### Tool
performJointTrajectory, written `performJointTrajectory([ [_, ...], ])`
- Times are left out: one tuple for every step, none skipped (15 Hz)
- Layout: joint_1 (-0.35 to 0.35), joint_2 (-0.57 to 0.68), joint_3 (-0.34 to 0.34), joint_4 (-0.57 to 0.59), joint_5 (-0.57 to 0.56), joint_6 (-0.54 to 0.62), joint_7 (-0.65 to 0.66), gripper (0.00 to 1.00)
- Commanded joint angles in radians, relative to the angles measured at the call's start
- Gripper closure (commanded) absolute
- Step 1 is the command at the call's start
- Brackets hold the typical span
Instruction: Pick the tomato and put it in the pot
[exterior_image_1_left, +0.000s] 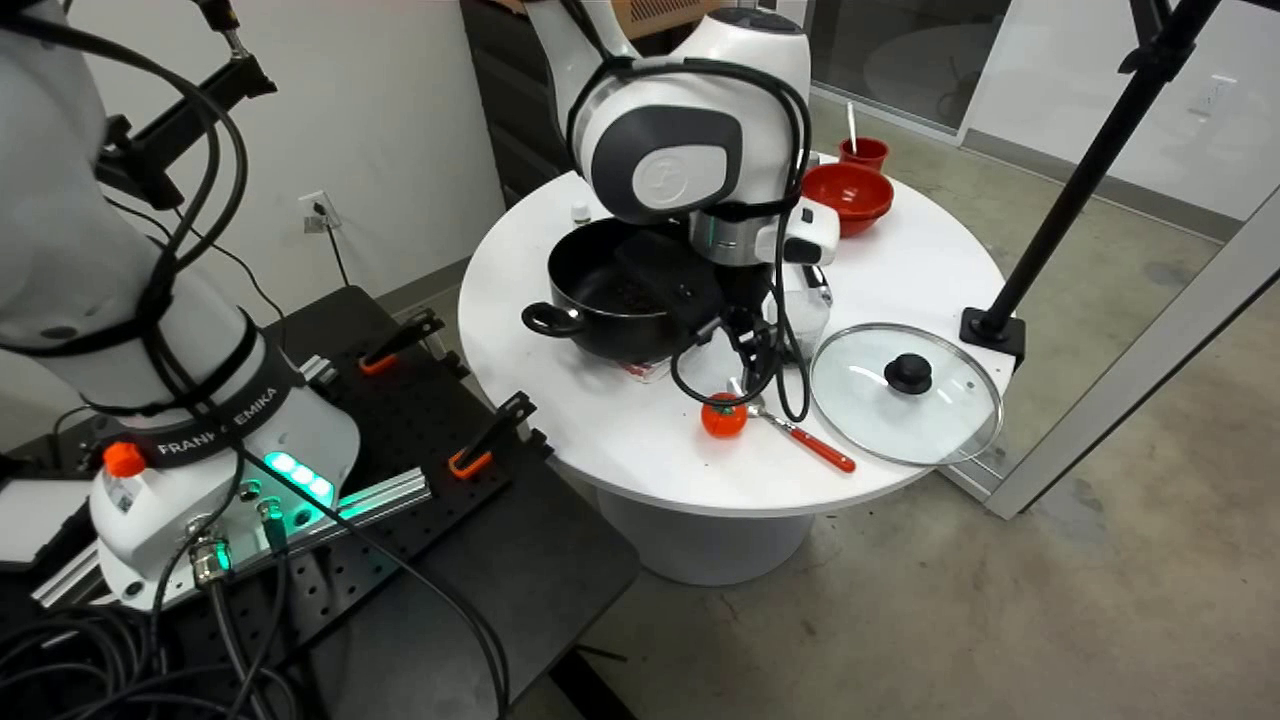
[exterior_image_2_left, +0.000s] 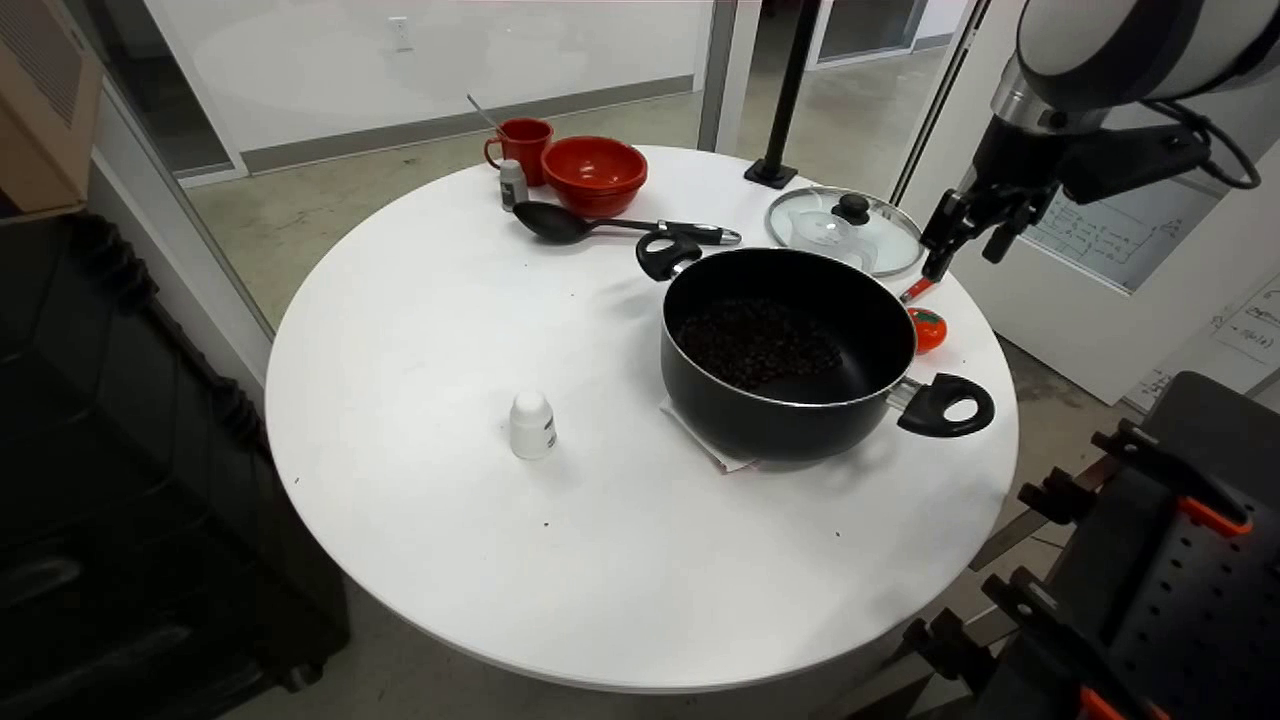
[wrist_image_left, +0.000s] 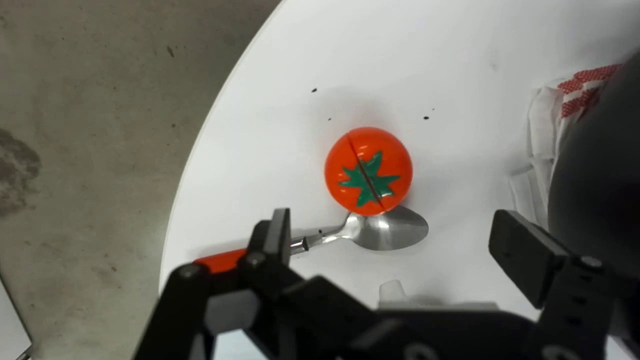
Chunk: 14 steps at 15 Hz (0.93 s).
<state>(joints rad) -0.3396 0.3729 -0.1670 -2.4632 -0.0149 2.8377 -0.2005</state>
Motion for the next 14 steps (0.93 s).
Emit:
performJointTrajectory([
  [-0.096, 0.049, 0.112, 0.003, 0.13, 0.031, -0.096, 0.0],
  [-0.113, 0.06, 0.131, 0.005, 0.151, 0.032, -0.109, 0.0],
  [-0.129, 0.072, 0.146, 0.011, 0.168, 0.031, -0.12, 0.0],
  [-0.145, 0.079, 0.158, 0.016, 0.182, 0.027, -0.129, 0.0],
  [-0.161, 0.085, 0.167, 0.021, 0.194, 0.024, -0.136, 0.0],
  [-0.175, 0.09, 0.175, 0.026, 0.203, 0.022, -0.144, 0.0],
  [-0.182, 0.096, 0.175, 0.03, 0.205, 0.025, -0.147, 0.0],
  [-0.187, 0.103, 0.174, 0.035, 0.205, 0.027, -0.147, 0.0],
  [-0.191, 0.107, 0.172, 0.038, 0.204, 0.027, -0.148, 0.0],
  [-0.193, 0.112, 0.17, 0.043, 0.201, 0.026, -0.146, 0.0],
  [-0.193, 0.116, 0.167, 0.045, 0.197, 0.026, -0.142, 0.0],
  [-0.192, 0.123, 0.166, 0.049, 0.193, 0.027, -0.14, 0.0],
  [-0.187, 0.13, 0.163, 0.052, 0.189, 0.03, -0.135, 0.0],
  [-0.183, 0.137, 0.163, 0.055, 0.186, 0.032, -0.132, 0.0],
])
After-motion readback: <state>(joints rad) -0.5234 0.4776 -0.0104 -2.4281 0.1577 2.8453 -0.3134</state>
